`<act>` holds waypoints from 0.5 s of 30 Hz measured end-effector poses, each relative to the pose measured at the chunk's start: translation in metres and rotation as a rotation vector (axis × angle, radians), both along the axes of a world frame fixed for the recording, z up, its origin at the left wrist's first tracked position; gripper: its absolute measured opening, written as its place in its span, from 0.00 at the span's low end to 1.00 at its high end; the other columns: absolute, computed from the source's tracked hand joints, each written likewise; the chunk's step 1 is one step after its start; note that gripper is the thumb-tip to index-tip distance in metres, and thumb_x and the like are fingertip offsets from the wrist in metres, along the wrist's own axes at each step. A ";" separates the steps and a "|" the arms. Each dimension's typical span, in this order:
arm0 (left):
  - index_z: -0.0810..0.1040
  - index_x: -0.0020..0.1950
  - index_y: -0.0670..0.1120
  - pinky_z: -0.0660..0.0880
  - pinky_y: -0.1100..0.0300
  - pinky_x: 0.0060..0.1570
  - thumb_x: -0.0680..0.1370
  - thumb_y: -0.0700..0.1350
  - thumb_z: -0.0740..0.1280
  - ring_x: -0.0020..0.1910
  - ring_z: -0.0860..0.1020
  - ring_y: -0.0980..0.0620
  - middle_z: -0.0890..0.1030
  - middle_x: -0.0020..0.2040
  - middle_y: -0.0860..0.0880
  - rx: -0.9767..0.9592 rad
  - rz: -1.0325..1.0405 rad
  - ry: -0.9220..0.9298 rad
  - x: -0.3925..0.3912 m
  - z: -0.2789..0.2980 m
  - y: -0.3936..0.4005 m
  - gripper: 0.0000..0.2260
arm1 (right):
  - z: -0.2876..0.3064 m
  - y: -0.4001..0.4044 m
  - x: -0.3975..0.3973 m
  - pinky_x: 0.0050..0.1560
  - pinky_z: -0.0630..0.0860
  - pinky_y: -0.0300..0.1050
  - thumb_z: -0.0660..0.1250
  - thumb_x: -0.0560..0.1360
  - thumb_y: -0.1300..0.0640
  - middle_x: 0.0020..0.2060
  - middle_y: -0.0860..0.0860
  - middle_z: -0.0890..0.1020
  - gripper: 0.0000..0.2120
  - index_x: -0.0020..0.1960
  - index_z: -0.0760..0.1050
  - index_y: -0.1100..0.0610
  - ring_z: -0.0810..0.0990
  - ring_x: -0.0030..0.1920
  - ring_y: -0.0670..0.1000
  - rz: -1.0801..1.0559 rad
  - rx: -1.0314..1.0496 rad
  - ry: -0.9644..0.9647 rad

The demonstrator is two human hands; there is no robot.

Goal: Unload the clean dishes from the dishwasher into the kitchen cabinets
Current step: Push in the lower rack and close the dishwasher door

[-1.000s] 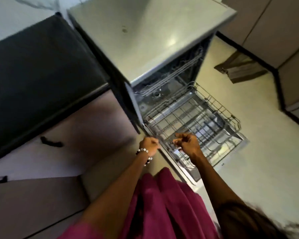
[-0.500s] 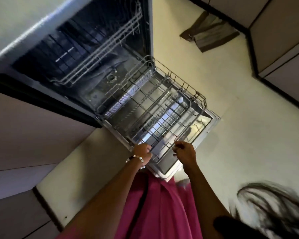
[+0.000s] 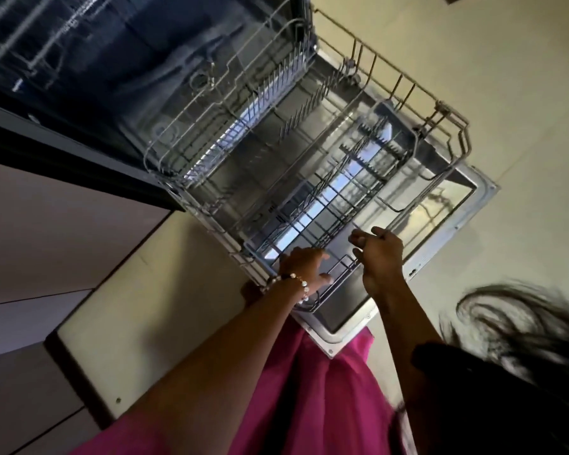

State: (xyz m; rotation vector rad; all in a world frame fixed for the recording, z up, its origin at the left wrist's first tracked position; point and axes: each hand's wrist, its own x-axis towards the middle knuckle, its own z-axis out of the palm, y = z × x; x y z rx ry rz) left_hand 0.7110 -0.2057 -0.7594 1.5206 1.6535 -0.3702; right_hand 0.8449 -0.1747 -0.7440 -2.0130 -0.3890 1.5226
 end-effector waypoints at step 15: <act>0.79 0.54 0.49 0.57 0.39 0.68 0.72 0.61 0.68 0.62 0.73 0.44 0.81 0.54 0.47 0.142 -0.021 0.272 -0.091 0.015 0.078 0.19 | 0.025 0.099 -0.103 0.40 0.65 0.49 0.62 0.73 0.70 0.42 0.61 0.74 0.05 0.48 0.71 0.64 0.72 0.41 0.54 0.198 0.063 0.164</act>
